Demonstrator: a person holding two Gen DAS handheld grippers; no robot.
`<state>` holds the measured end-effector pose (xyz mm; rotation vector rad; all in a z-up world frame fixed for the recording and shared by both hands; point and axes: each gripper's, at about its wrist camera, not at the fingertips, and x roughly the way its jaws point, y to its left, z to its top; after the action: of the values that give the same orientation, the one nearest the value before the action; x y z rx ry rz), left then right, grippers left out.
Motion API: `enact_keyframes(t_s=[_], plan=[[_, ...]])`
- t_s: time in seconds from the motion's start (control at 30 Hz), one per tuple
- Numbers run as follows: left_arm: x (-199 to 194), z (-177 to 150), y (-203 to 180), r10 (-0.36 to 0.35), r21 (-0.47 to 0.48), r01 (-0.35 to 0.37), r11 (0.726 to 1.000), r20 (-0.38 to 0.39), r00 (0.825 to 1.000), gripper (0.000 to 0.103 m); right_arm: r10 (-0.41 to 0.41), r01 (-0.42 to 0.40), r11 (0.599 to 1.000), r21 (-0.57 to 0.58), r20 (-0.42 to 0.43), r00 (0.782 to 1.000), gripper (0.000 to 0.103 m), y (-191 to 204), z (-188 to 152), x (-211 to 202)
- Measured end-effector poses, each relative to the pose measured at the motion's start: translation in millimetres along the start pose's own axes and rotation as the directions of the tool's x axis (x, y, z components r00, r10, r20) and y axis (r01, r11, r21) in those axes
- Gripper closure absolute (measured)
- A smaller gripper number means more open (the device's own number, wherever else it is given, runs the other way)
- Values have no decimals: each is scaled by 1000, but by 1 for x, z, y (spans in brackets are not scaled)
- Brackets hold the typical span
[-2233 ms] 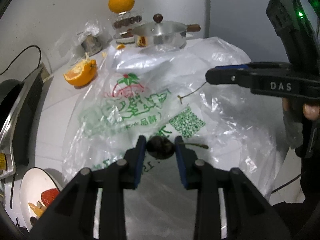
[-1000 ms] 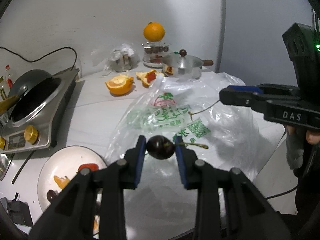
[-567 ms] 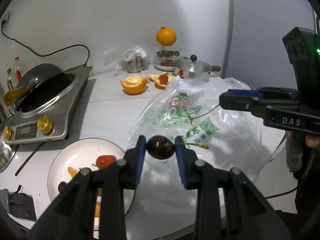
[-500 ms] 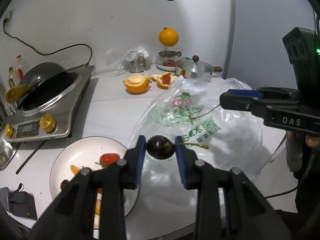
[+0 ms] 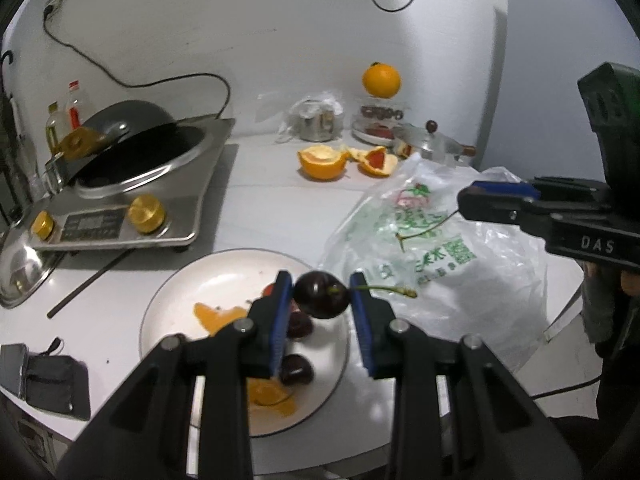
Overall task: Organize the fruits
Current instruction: 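Carry both held dark cherries over the white plate with both grippers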
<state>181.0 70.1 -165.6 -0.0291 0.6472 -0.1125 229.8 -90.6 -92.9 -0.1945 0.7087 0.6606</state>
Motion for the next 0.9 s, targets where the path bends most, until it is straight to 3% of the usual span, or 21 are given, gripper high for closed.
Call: enact_keyframes(t_s=[0.57,0.9], plan=[[0,-23,76,101,-106,-102,989,-15,995,72,48,-52,996,-69,-62,997,73,45,15,45],[17,-29,102,118,-127,-122,984,-36,992,72,71,-79,993,-92,-90,993,73,60,21,68]])
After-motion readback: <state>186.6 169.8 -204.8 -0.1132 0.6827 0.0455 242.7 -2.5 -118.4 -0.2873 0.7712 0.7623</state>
